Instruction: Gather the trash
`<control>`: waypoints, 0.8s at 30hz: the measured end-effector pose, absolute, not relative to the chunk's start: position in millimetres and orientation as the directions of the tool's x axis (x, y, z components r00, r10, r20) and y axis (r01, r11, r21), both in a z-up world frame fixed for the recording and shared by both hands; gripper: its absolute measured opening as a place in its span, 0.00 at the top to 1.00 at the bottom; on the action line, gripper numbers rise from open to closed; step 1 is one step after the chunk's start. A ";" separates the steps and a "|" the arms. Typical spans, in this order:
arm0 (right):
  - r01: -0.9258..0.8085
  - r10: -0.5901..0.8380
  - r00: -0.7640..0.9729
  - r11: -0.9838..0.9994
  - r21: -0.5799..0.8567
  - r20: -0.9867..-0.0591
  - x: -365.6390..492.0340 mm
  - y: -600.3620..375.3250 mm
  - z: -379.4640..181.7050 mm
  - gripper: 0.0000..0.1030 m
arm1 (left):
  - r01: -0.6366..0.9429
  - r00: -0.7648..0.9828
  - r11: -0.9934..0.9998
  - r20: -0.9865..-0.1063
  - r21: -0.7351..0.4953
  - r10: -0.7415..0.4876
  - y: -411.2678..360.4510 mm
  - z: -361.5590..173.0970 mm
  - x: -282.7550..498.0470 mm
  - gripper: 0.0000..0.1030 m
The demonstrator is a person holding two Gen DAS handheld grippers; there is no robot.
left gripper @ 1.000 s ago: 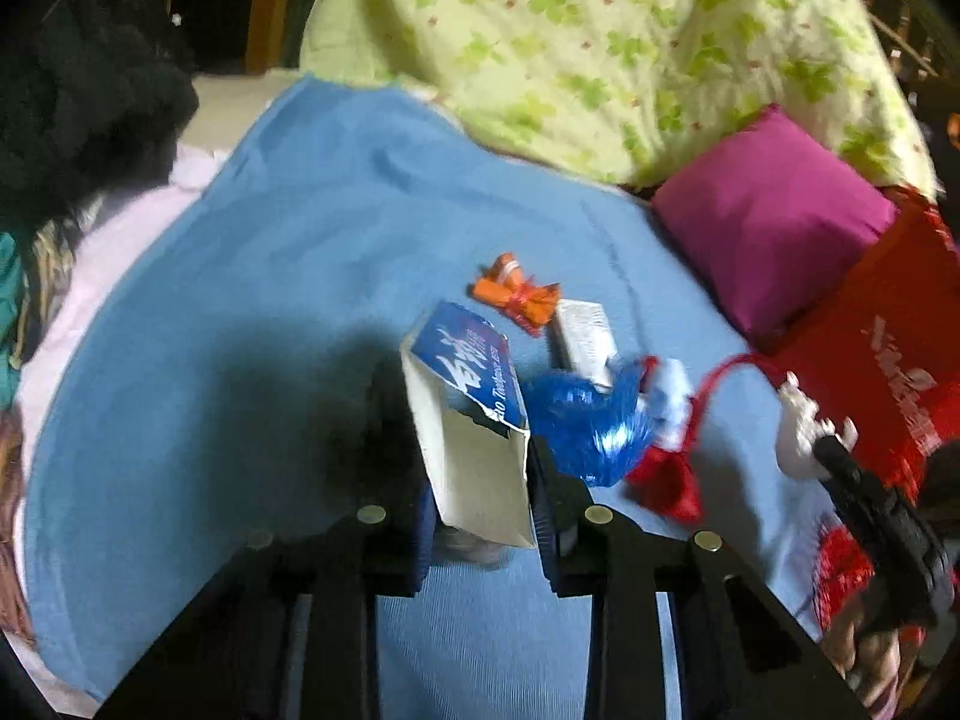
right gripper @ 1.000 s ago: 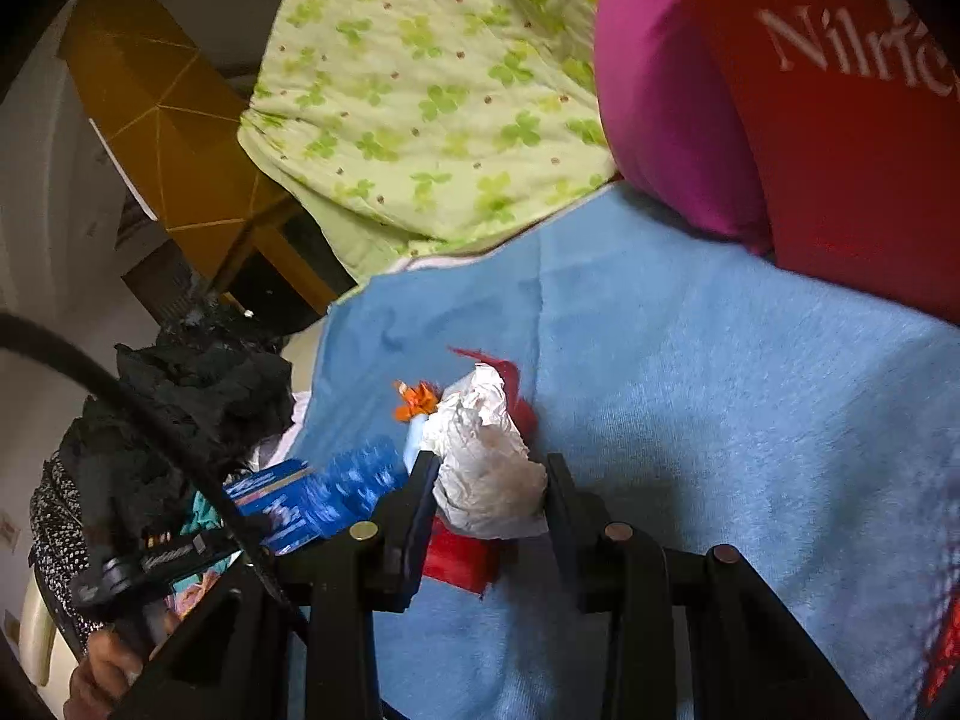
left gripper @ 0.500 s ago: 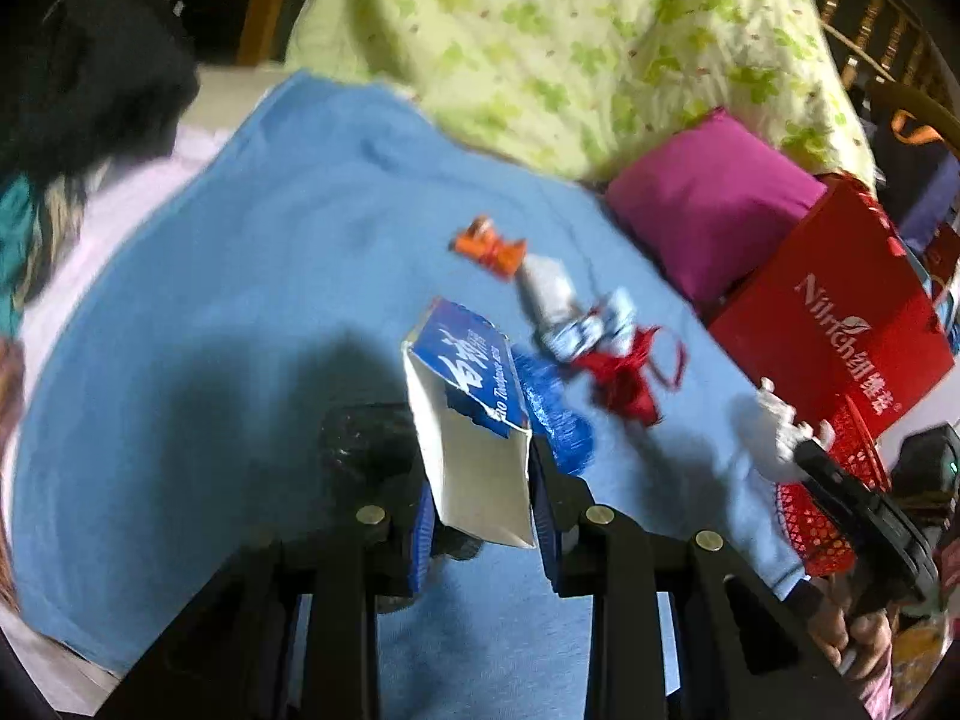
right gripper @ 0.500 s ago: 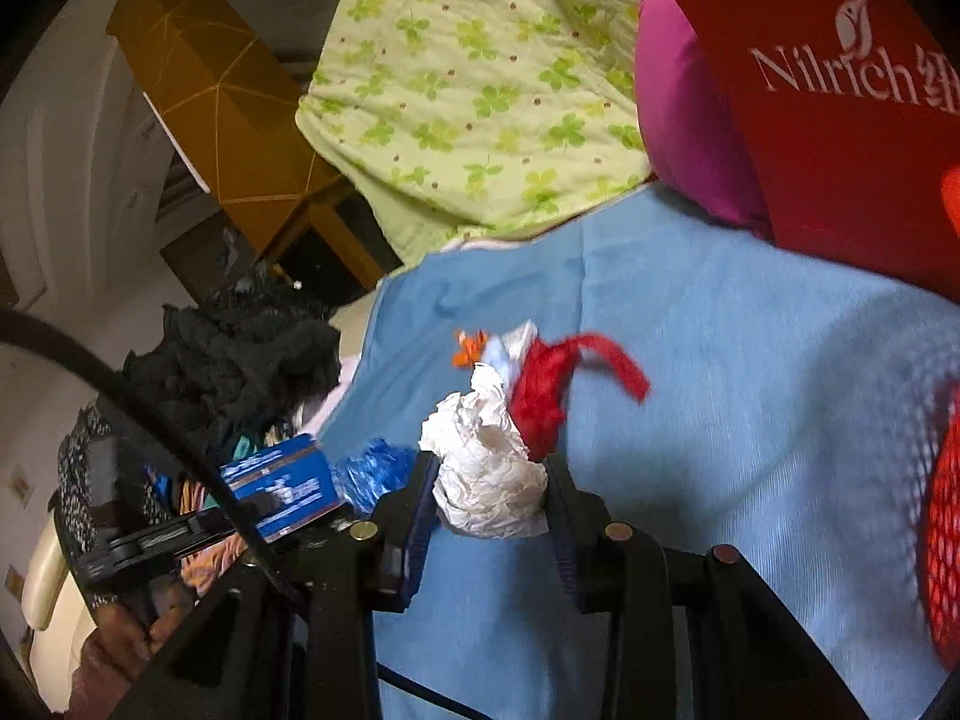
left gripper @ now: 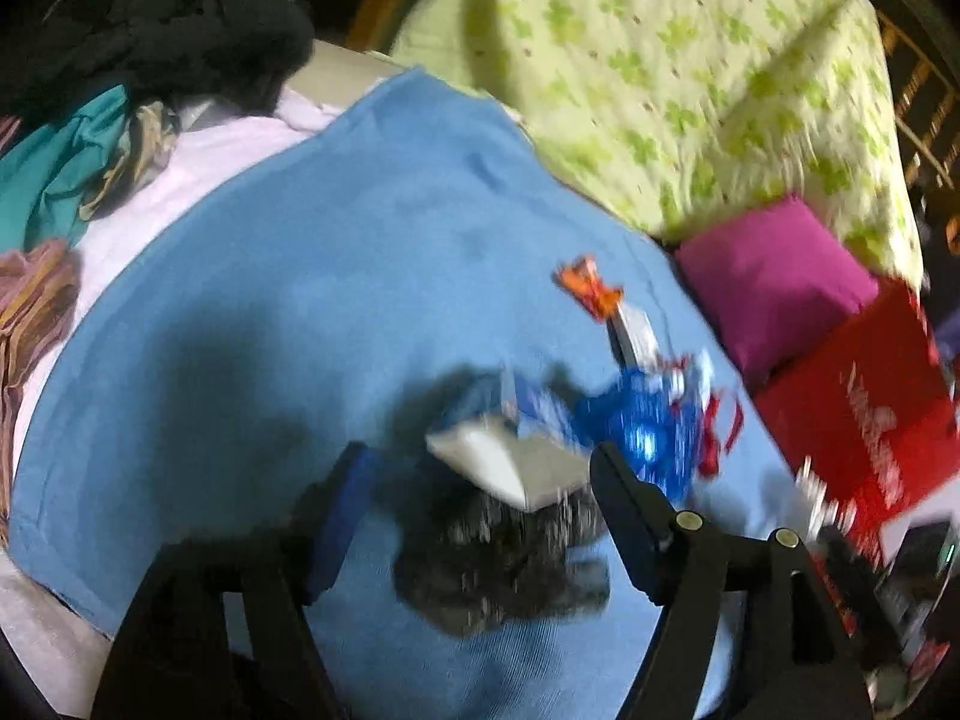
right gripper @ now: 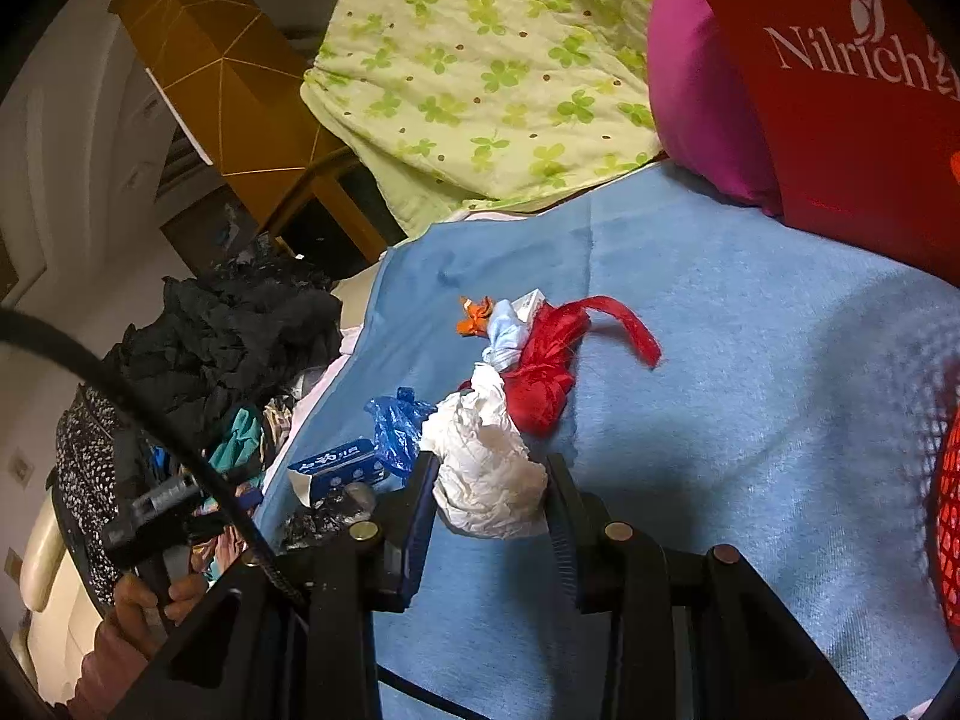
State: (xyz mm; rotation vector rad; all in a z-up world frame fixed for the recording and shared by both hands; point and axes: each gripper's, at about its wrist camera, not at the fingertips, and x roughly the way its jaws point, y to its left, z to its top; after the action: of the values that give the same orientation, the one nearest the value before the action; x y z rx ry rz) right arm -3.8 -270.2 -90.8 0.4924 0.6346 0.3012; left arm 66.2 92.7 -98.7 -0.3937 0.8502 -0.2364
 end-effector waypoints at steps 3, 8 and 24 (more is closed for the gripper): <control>-0.117 0.414 0.769 0.841 0.529 -0.488 -4.1 -270.6 -90.9 0.64 | 0.129 0.618 0.906 -0.682 -0.404 -0.392 75.0 -109.1 44.9 0.26; -0.120 0.415 0.766 0.842 0.526 -0.490 -2.6 -271.5 -91.1 0.64 | 0.174 0.619 0.945 -0.716 -0.277 -0.323 47.8 -123.7 39.3 0.20; -0.137 0.370 0.800 0.879 0.457 -0.472 -9.7 -262.2 -82.8 0.64 | 0.341 0.537 0.895 -0.721 -0.289 -0.438 -1.8 -132.1 30.2 0.68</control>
State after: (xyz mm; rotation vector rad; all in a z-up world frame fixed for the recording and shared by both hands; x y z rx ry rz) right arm -9.7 -262.2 -82.8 0.4189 0.5846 0.2811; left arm 30.2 -1.8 -132.1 -0.1180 0.8903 -0.4647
